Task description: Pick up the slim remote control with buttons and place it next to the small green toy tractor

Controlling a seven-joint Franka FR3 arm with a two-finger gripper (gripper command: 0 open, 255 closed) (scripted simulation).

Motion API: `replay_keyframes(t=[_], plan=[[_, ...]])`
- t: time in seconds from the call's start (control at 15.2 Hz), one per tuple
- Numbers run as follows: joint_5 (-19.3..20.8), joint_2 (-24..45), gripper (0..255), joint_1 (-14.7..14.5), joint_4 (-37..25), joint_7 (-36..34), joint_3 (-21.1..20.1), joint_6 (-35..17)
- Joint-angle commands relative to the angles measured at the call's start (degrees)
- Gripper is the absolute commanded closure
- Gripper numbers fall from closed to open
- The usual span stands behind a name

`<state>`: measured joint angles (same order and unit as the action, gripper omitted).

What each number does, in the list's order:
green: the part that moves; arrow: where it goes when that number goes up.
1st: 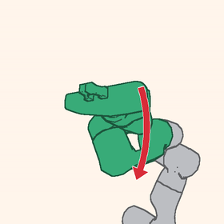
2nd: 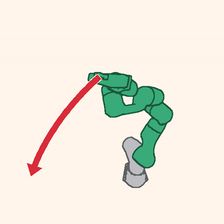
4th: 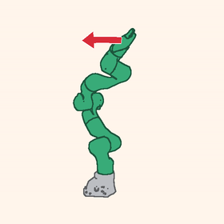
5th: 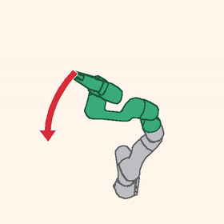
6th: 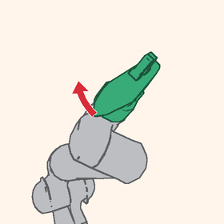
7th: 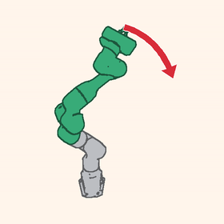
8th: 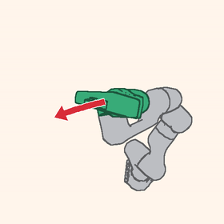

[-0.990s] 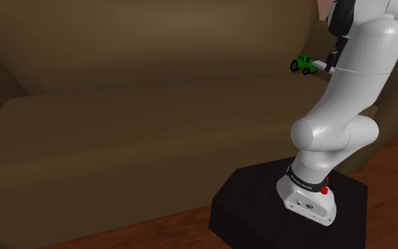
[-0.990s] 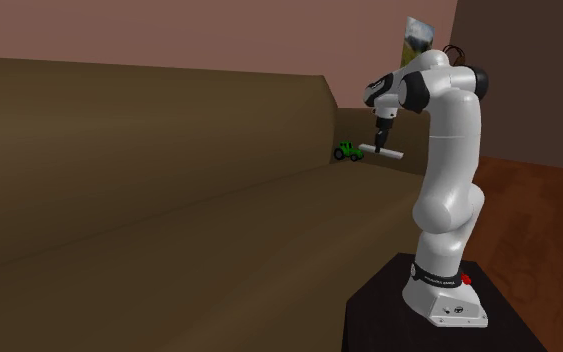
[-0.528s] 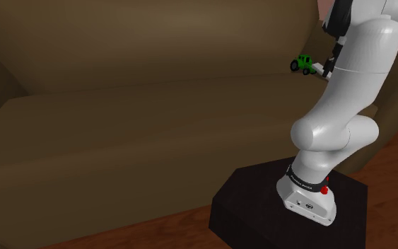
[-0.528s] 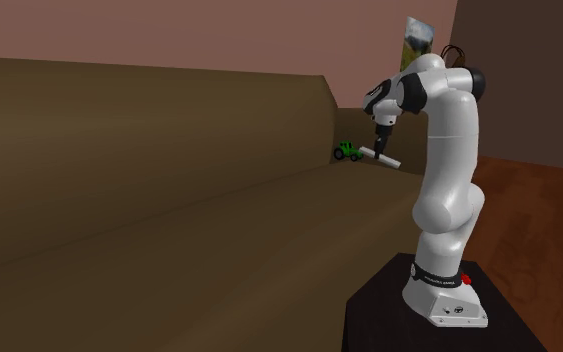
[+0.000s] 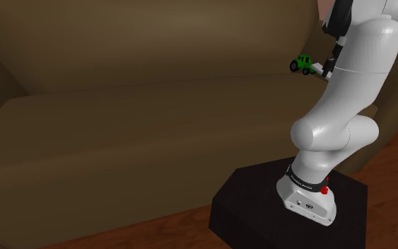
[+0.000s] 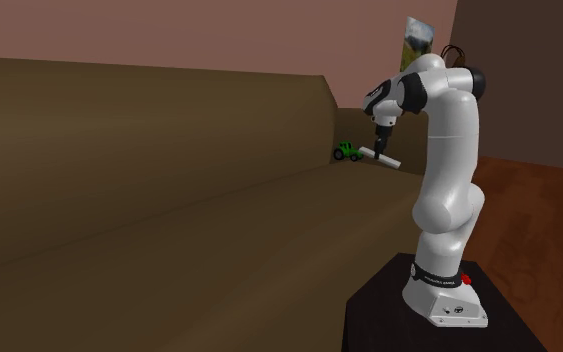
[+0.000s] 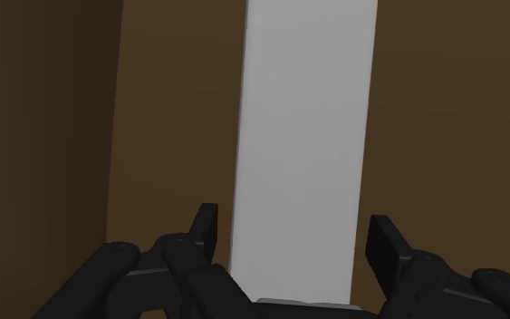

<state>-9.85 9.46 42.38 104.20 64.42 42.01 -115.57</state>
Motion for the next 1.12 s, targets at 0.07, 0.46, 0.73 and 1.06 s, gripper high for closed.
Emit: replay_keyframes(t=[0.07,0.46,0.73,1.06], plan=[[0.0,0.1,0,0.0,0.1,0.0,0.0,0.1],[1.6,-1.6,0,-0.3,-3.7,-1.1,0.3,5.2],[1.9,-2.0,0,-0.3,-4.9,-1.3,0.4,6.6],[1.9,-2.0,0,-0.3,-4.9,-1.3,0.4,6.6]])
